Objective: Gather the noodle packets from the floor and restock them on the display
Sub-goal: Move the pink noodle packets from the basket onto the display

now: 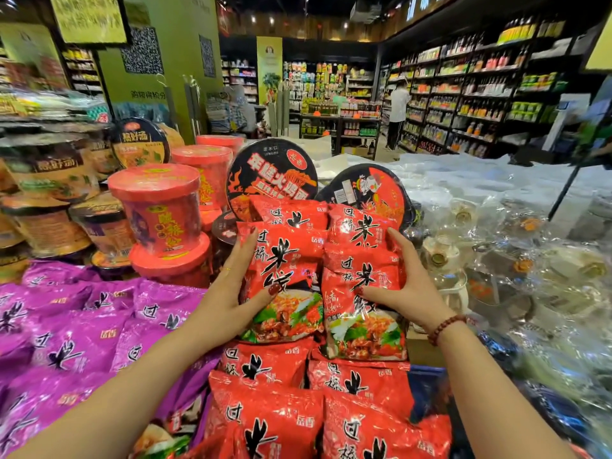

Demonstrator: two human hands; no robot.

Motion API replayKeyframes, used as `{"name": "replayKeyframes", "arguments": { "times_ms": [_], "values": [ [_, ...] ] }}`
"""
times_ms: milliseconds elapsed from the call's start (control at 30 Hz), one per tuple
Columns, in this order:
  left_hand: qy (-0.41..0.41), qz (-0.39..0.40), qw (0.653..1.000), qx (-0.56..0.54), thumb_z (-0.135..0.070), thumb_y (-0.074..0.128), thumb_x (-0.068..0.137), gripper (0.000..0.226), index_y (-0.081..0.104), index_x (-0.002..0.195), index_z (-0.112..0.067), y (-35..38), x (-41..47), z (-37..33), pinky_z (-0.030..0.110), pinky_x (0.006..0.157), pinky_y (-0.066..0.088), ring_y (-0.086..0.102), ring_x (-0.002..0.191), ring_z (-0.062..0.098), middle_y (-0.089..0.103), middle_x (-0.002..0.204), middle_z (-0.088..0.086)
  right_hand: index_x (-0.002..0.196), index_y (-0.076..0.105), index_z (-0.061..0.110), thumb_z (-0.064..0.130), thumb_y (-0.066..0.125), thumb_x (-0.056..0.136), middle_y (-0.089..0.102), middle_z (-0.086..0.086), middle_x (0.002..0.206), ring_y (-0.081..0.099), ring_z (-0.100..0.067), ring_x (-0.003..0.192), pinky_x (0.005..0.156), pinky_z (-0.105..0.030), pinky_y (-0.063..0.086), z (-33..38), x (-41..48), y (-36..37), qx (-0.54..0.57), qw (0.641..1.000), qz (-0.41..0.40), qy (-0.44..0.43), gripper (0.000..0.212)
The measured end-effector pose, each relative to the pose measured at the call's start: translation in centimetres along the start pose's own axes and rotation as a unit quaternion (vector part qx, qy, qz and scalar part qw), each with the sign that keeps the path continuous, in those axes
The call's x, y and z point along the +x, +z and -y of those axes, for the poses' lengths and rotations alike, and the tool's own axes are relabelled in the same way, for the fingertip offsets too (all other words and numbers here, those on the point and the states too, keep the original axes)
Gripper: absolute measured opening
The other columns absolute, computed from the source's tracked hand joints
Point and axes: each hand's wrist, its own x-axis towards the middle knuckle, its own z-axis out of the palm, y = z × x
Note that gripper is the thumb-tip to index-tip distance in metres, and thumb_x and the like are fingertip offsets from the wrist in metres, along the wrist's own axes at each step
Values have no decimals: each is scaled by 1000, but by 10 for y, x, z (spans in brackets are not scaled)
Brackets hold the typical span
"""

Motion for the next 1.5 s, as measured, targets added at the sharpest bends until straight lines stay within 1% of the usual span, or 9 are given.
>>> {"name": "replayKeyframes", "arguments": {
  "times_ms": [100, 267, 500, 633, 833, 1067, 1233, 1333, 1500],
  "values": [
    [9, 11, 1000, 12, -56, 47, 81, 76, 2, 140, -68, 2, 0, -3, 11, 115, 1, -11, 146, -2, 4, 163, -5, 139, 19, 60, 38, 87, 63, 3, 10, 159, 9, 0, 139, 111, -32, 17, 3, -12, 7, -70, 996, -56, -11, 104],
    [8, 73, 997, 17, -61, 77, 61, 102, 12, 139, -70, 3, -1, -5, -5, 101, -1, -19, 136, -18, -3, 163, 0, 128, 26, 66, 51, 83, 62, -7, 10, 159, 5, -15, 146, 115, -38, 15, 0, -18, 24, -168, 985, -3, -51, 90],
    [-29, 95, 994, 46, -54, 84, 61, 107, 10, 136, -72, 0, -3, -6, 24, 115, 9, -7, 145, 5, -15, 162, 1, 142, 14, 60, 60, 73, 69, -15, 8, 159, 2, -28, 147, 115, -52, 19, 13, -21, 21, -282, 959, 24, 14, 94],
    [-20, 35, 996, 74, -39, 85, 70, 100, 17, 142, -54, -11, -26, -21, 22, 115, 8, -7, 142, 4, -20, 161, 0, 145, 7, 56, 62, 68, 72, -12, 2, 161, 0, -28, 148, 116, -56, 16, 31, -49, 15, -291, 955, -49, 3, 95],
    [-57, -27, 997, 46, -66, 61, 62, 72, 37, 129, -56, -31, -134, -61, 18, 110, 14, 17, 138, -7, 21, 153, -12, 140, 36, 52, 60, 59, 74, 17, 6, 155, 14, -2, 139, 113, -29, 16, 29, -178, 23, -211, 971, -81, -70, 70],
    [-131, 8, 978, 161, -72, 57, 63, 77, 64, 126, -29, 10, -217, -61, 46, 99, 44, 54, 116, 26, 59, 129, 2, 136, 16, 61, 39, 85, 68, -27, 20, 150, -7, -1, 140, 113, -24, 10, 2, -242, 58, -198, 978, -26, 62, 99],
    [-119, -9, 984, 136, -63, 59, 68, 72, 63, 127, -23, 27, -221, -56, 53, 94, 46, 55, 115, 30, 59, 130, 4, 140, 24, 49, 32, 81, 74, -8, 9, 156, -3, -13, 148, 120, -41, 17, -4, -226, 75, -198, 980, 10, 30, 89],
    [-116, -32, 983, 140, -64, 58, 69, 73, 58, 132, -26, 25, -226, -62, 56, 100, 41, 49, 123, 29, 53, 138, 2, 144, 20, 51, 33, 79, 77, -16, 13, 158, -5, -7, 147, 116, -33, 25, -6, -235, 73, -177, 984, -12, 23, 91],
    [-280, -141, 942, 117, -78, 57, 55, 98, 43, 141, -31, 33, -261, -89, 53, 113, 24, 21, 144, 29, 26, 156, 10, 147, 29, 39, 50, 74, 75, 1, 0, 160, 8, -18, 147, 113, -47, 25, -4, -300, 88, -225, 960, -155, 58, 86]
  ]
}}
